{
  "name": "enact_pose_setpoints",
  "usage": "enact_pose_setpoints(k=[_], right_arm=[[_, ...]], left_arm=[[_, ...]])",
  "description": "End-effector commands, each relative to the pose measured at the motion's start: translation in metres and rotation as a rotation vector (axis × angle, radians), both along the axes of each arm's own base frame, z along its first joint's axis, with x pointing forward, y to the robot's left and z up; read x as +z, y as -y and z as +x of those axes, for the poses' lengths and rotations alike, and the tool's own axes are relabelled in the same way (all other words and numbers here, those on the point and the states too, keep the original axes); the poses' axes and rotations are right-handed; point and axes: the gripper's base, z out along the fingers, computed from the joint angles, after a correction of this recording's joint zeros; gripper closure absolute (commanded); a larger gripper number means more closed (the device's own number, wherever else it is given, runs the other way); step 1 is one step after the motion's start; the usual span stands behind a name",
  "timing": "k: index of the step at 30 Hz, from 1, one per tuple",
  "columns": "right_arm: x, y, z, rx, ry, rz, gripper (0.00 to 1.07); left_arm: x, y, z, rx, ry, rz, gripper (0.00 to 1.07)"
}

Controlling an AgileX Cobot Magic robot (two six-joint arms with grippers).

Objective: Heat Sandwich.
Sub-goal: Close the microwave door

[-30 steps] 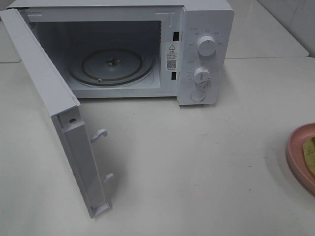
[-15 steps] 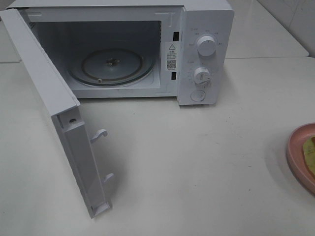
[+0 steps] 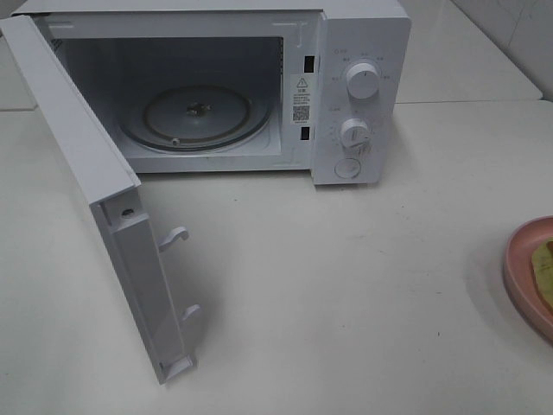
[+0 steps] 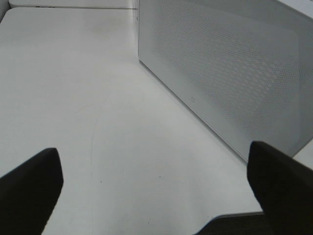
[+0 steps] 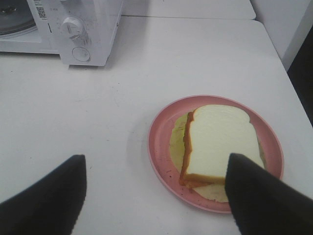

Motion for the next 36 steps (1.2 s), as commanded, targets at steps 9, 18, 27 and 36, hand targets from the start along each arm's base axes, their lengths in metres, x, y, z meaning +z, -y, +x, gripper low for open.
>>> enact_pose_setpoints(k=[9, 18, 27, 36], right_arm=[[0.0, 0.0, -0.004, -0.008, 0.041, 0.005, 0.31], [0.0, 0.0, -0.004, -0.008, 0.041, 0.005, 0.31], [0.0, 0.0, -0.004, -0.008, 0.041, 0.005, 0.32], [0.0, 0.0, -0.004, -0.008, 0.041, 0.005, 0.33]], left_arm=[[0.0, 0.001, 0.0, 0.0, 0.015, -0.011, 0.1], [0.0, 0.001, 0.0, 0.001, 0.015, -0.013, 0.1], [0.006, 0.001, 0.001, 0.001, 0.03, -0.012, 0.1], [0.021, -0.001, 0.031, 0.024, 0.04, -0.002, 0.33]])
